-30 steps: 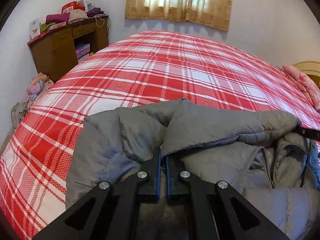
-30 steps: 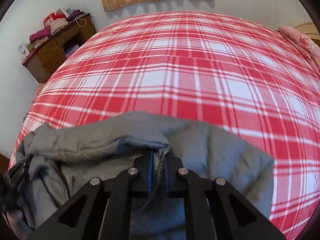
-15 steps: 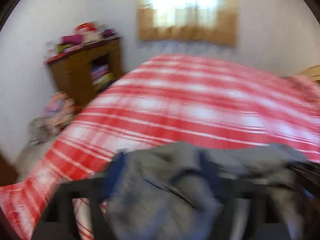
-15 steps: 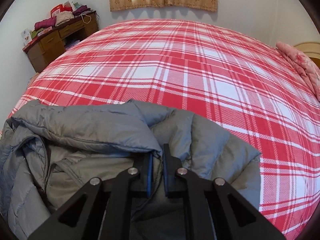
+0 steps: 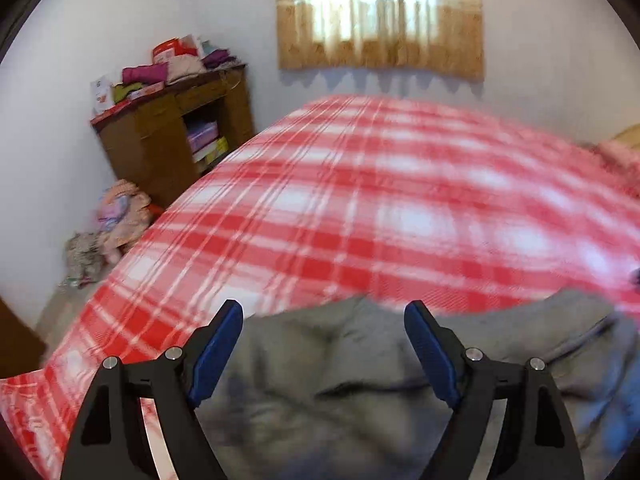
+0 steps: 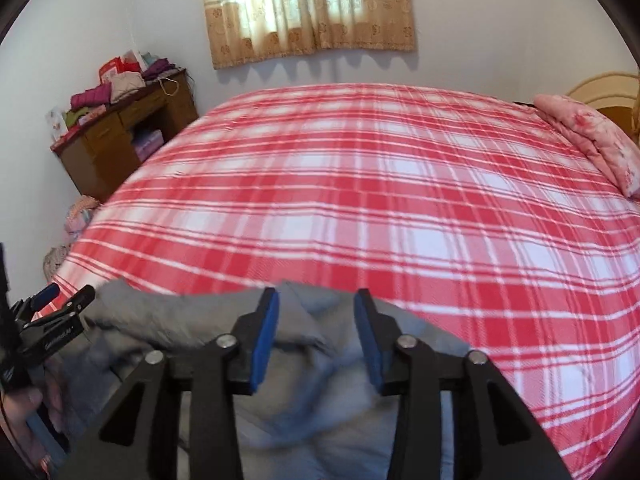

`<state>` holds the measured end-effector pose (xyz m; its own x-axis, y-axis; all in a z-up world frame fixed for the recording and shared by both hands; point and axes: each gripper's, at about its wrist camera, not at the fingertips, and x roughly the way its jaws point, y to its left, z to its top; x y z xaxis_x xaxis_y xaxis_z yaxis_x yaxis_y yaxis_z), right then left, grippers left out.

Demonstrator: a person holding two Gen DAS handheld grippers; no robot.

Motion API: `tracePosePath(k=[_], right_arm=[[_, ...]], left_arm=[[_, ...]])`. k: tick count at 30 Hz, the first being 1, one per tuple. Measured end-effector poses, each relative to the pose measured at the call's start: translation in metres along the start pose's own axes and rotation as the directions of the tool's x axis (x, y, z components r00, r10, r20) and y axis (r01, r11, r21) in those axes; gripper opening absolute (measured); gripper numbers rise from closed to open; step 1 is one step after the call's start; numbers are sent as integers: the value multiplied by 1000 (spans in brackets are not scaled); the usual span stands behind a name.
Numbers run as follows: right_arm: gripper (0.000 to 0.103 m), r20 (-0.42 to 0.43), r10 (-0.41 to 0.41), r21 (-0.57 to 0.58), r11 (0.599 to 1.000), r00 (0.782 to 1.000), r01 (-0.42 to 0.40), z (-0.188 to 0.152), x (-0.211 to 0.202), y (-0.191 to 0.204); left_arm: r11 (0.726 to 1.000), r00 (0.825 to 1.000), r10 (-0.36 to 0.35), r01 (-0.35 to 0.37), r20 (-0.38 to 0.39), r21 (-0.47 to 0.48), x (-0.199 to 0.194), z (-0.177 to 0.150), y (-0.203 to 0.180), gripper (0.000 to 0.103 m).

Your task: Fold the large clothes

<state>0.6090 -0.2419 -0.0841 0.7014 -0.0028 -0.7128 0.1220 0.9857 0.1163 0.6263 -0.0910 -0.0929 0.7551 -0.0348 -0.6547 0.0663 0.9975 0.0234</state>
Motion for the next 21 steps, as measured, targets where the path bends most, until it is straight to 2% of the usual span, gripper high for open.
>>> tracePosePath(k=[2,4,7,9,21], right_arm=[[44,-19,43,8,999,999,-43,-4,19,15],[43,-30,49,-2,999,998,-49,-14,34,22],[43,-77,47,22,999,996,-46,-42,61,19],[42,-76,70,46,997,995,-66,-52,66,13],[42,-69,45,10,999,997,-45,-61,73,19]], left_arm=[[997,997,-72,71,-32,-25,6,2,-9,84],[995,993,-97,95,-73,-36,21,-7,-19,84],[997,988,-73,69,-136,-33,53,-34,-25,84],[995,987,-91,83,-134,-60,57,-40,-22,84],[1000,989,-15,17,-147,9,65,-47,-35,84]])
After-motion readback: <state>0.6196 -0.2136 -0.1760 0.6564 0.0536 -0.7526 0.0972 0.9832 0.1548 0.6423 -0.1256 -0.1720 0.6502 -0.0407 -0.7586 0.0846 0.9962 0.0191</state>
